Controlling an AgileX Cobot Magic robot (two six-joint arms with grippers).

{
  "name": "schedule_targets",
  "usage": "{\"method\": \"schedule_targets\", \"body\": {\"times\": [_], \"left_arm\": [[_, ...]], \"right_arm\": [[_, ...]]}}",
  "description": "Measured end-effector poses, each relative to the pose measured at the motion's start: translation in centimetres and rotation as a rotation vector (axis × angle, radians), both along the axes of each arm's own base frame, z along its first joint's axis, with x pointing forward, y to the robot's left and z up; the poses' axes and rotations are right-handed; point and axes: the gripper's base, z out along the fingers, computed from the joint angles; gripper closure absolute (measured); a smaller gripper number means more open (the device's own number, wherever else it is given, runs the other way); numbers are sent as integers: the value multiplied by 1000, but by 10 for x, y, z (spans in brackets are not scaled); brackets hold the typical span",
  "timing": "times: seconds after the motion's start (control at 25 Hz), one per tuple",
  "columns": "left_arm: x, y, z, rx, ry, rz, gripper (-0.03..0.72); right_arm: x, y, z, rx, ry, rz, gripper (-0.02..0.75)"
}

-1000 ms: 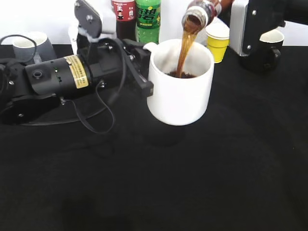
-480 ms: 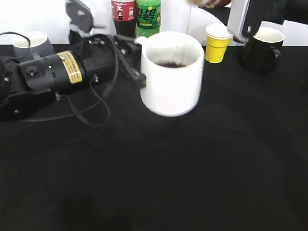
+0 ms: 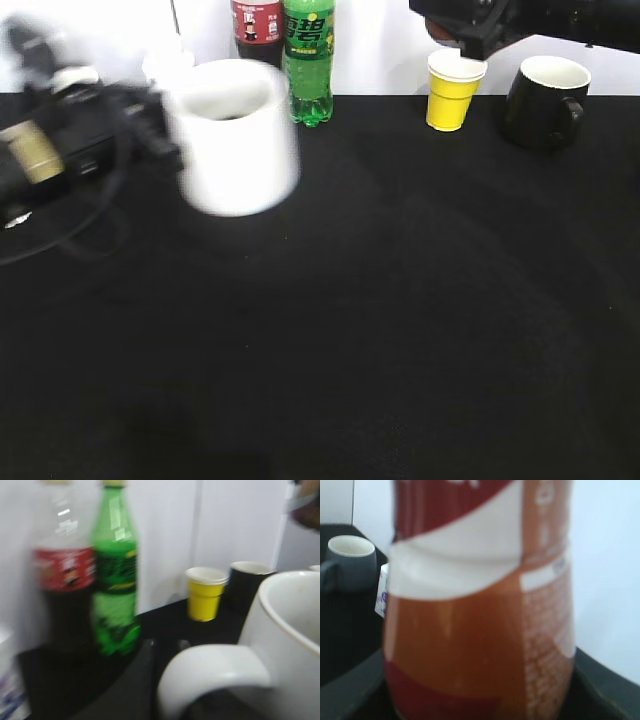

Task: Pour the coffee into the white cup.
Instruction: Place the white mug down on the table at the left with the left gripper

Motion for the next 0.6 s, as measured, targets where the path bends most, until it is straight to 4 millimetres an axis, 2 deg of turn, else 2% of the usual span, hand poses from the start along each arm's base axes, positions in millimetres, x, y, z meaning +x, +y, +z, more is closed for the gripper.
{"method": "schedule_targets", "body": {"times": [0.08, 0.16, 0.24, 0.44, 0.6], "left_arm": [[-3, 21, -11, 31, 7, 100, 617], [-4, 32, -17, 23, 2, 194, 617], [1, 37, -25, -5, -3, 263, 617], [12, 52, -62, 11, 103, 455, 617], [29, 52, -82, 17, 131, 487, 617]], "right_arm": [[2, -2, 3, 60, 18, -32, 221], [3, -3, 4, 93, 27, -52, 221], [3, -3, 5, 97, 28, -54, 221], [3, -3, 5, 99, 29, -55, 221], [3, -3, 5, 99, 29, -55, 221]]}}
